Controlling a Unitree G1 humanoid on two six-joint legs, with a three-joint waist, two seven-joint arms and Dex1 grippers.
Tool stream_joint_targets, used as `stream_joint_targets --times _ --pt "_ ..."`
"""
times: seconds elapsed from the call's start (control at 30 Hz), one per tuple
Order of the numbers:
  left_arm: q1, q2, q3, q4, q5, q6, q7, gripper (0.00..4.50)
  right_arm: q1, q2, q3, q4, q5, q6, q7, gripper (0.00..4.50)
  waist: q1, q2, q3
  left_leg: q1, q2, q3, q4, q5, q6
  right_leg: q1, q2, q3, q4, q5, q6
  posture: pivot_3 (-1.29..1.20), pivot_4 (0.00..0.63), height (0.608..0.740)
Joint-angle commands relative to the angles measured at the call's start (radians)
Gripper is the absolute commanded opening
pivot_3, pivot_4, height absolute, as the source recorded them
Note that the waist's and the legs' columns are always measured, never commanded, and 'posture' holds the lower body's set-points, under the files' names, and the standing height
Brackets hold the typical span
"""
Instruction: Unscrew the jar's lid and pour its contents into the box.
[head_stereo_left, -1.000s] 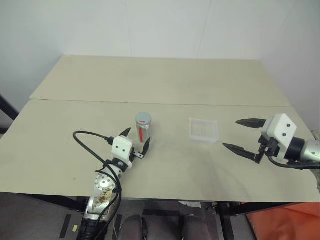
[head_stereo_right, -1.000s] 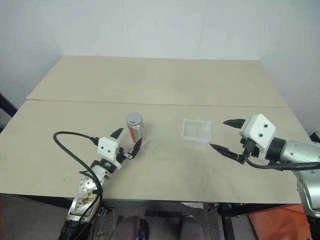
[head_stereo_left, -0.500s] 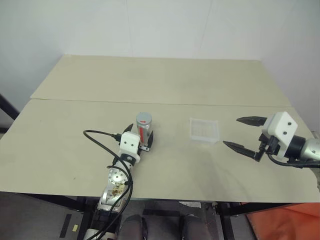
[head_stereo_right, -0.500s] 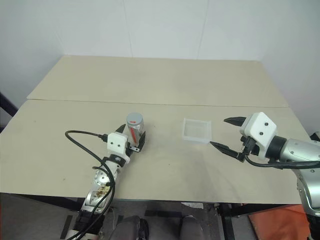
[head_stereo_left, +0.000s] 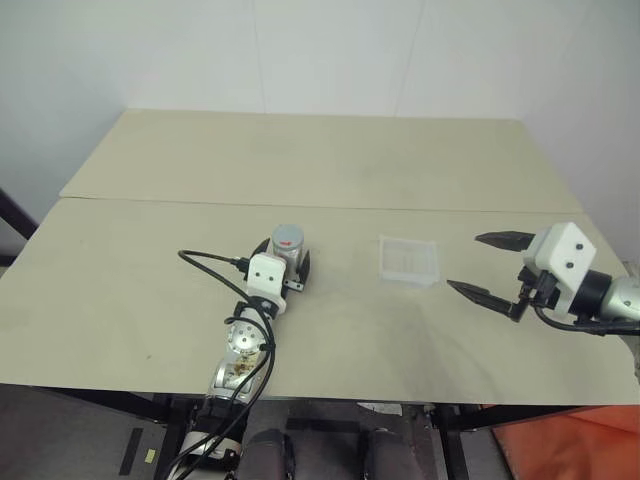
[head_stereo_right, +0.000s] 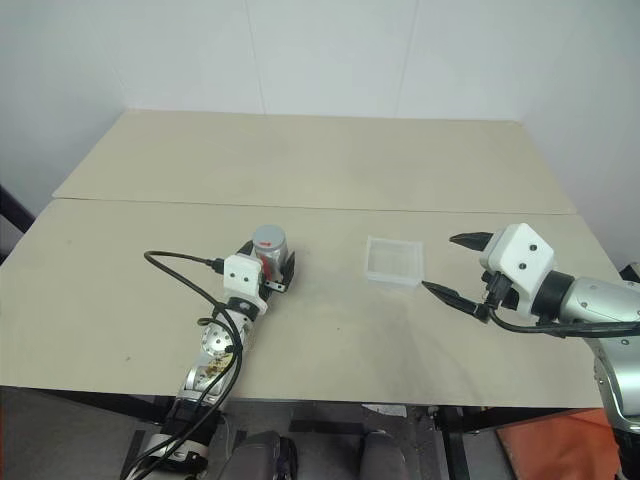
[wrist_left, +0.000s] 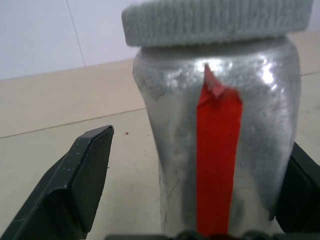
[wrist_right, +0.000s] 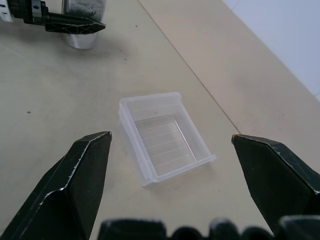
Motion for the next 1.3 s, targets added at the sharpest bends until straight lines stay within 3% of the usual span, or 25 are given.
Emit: stream_joint_targets --times 0.03,0.23,0.5,0.67,0.83,1.0,1.3 --pt "-0.01 -0.003 -0.007 -0.016 -0.02 -0.031 -0.019 3.86 -0.002 -0.004 -0.034 -0.032 0.0 -0.02 -0.012 4.5 0.0 0.0 0.0 0.0 0.0 0.0 0.0 0.0 0.0 0.0 0.0 0.0 0.0 0.0 0.0 0.0 0.15 0.74" --pt "-0.001 -0.011 -0.012 -0.03 -0.013 -0.034 -0.014 2.01 0.002 0.005 -0.024 -0.034 -0.006 -0.027 -0.022 4.5 0.0 0.0 0.0 0.0 0.0 0.0 0.0 0.0 0.0 0.0 0.0 0.0 0.0 0.0 0.0 0.0 0.15 0.74" --pt "-0.002 0.023 -0.007 -0.075 -0.032 -0.02 -0.056 1.99 -0.03 0.047 -0.009 -0.054 0.039 0.004 -0.046 4.5 -0.001 0.0 0.0 -0.001 0.0 -0.001 0.0 0.0 0.0 -0.001 0.0 0.0 0.0 0.0 0.0 0.0 0.15 0.74" --pt "0.035 0.082 -0.024 -0.224 -0.183 0.032 -0.249 1.99 -0.1 0.182 0.08 -0.151 0.124 0.151 -0.189 4.5 -0.005 0.0 0.0 -0.001 0.001 -0.001 0.0 0.001 -0.001 -0.002 0.0 0.0 0.001 0.0 0.0 0.0 0.15 0.74" --pt "0.059 0.156 -0.052 -0.316 -0.277 0.096 -0.409 1.99 -0.176 0.39 0.231 -0.251 0.167 0.29 -0.387 4.5 -0.004 0.001 -0.001 -0.002 0.001 -0.001 0.001 0.001 -0.001 -0.002 0.0 0.0 0.002 0.0 0.0 0.0 0.15 0.74" --pt "0.047 0.181 -0.086 -0.314 -0.25 0.112 -0.452 1.99 -0.215 0.469 0.328 -0.283 0.142 0.329 -0.462 4.5 0.0 0.001 -0.001 -0.004 0.0 -0.001 0.003 0.0 0.0 -0.002 0.0 -0.002 0.001 0.0 0.0 0.0 0.15 0.74" --pt "0.01 0.144 -0.116 -0.26 -0.202 0.078 -0.444 1.99 -0.255 0.521 0.415 -0.268 0.124 0.316 -0.489 4.5 -0.003 0.001 -0.001 -0.004 0.0 -0.002 0.003 0.0 0.0 -0.002 0.0 -0.002 0.001 0.0 0.0 0.0 0.15 0.74"
